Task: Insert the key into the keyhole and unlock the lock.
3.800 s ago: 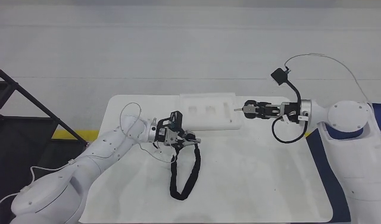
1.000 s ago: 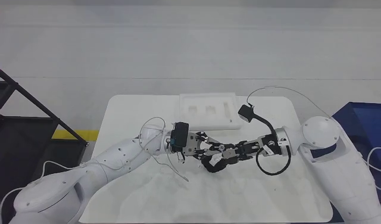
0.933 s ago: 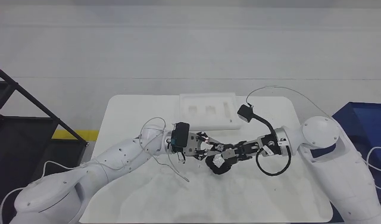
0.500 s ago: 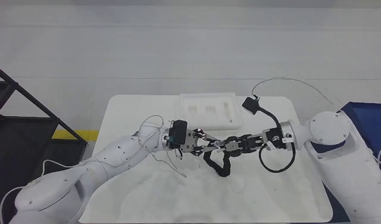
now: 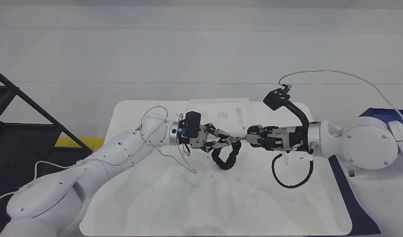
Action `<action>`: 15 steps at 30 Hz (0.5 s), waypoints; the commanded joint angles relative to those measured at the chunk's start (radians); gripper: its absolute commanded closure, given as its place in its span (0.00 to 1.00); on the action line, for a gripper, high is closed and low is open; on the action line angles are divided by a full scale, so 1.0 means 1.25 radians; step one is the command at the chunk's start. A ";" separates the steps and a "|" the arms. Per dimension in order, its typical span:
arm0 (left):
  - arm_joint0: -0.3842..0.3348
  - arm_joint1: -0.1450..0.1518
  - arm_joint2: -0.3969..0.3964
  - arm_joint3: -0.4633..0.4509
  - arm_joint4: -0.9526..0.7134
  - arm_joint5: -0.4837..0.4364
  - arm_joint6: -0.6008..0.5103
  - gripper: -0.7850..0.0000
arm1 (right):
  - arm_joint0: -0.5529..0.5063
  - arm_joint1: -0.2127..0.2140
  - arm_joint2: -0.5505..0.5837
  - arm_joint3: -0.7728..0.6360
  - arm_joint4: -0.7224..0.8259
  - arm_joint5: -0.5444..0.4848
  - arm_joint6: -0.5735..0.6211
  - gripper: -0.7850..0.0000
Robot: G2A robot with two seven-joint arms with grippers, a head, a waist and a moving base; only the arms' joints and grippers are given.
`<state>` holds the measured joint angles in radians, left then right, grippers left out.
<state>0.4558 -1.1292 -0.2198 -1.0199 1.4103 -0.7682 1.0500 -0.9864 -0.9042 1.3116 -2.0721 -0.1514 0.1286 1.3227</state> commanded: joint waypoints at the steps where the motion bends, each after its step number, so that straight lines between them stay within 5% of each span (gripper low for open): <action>1: -0.001 0.001 -0.006 -0.003 0.010 -0.012 -0.022 1.00 | 0.001 0.002 0.000 -0.013 -0.026 0.002 0.003 1.00; 15: 0.024 0.007 -0.072 -0.070 -0.018 -0.086 -0.172 1.00 | -0.012 0.008 0.000 -0.032 -0.089 -0.002 -0.013 1.00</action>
<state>0.4844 -1.1202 -0.3056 -1.1036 1.3950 -0.8713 0.8476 -0.9970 -0.8956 1.3109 -2.1100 -0.2541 0.1282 1.3135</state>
